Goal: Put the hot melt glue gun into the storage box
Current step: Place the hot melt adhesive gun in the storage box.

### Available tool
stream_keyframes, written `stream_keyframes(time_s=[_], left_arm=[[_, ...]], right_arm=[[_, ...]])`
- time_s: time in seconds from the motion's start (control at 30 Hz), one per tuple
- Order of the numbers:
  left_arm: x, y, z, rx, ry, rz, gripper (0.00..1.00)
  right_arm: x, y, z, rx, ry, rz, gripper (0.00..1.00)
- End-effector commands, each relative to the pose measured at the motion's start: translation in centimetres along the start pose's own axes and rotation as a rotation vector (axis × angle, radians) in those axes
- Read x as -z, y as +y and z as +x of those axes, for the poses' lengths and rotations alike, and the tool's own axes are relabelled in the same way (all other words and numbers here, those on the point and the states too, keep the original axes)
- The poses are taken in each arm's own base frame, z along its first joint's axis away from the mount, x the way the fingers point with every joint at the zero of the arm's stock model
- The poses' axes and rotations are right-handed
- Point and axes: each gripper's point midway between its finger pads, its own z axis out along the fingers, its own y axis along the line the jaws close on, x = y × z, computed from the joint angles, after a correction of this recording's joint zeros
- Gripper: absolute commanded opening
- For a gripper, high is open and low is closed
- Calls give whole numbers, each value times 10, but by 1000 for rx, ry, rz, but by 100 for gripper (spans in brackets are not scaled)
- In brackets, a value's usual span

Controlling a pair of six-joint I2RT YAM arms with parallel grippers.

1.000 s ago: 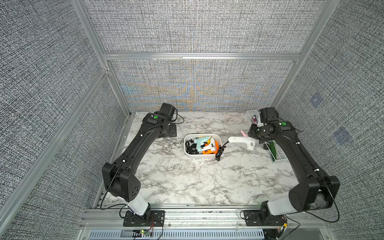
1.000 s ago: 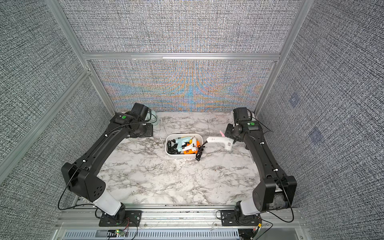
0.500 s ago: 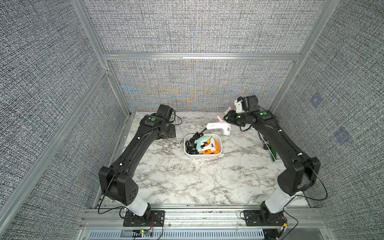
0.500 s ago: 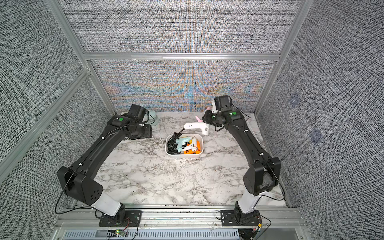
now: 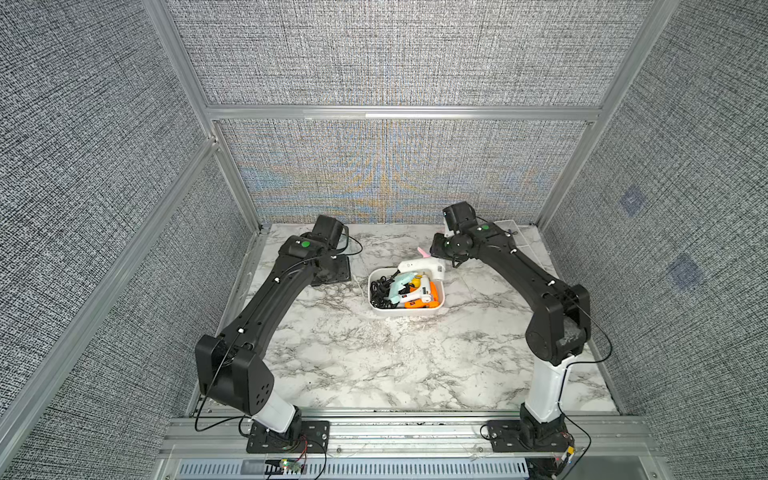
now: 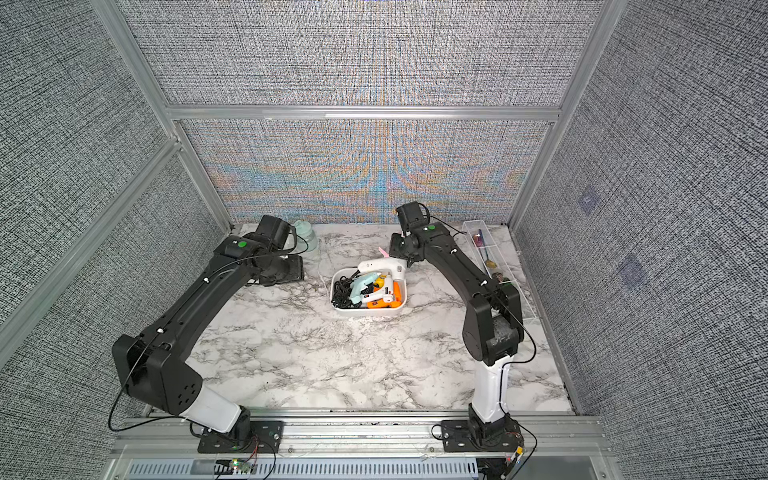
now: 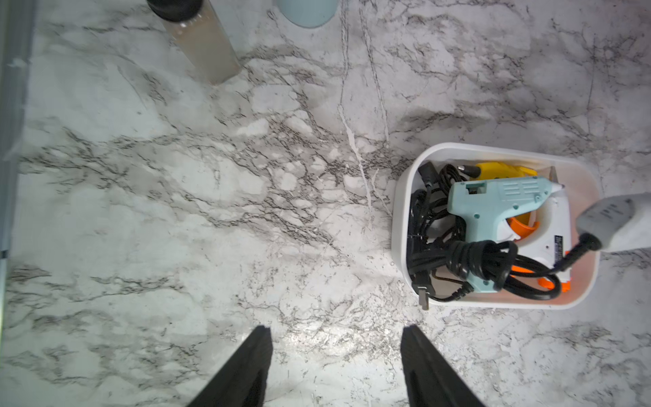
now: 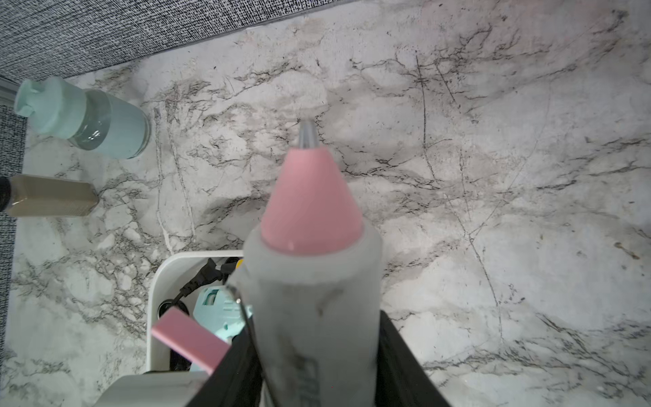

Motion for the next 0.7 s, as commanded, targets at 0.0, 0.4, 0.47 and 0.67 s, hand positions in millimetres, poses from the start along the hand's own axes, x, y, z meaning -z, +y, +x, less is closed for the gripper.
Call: stream_keyframes(time_s=[0.0, 0.4, 0.47, 0.67], left_arm=[[-12, -24, 9, 52, 37, 132, 60], [-57, -64, 43, 84, 137, 259, 54], [-62, -69, 40, 86, 138, 270, 53], [-72, -85, 41, 69, 168, 293, 48]], right_arm=[[-8, -4, 12, 2, 33, 46, 22], [-29, -7, 61, -79, 125, 66, 21], [-32, -11, 68, -95, 136, 71, 22], [-39, -16, 67, -125, 132, 86, 21]])
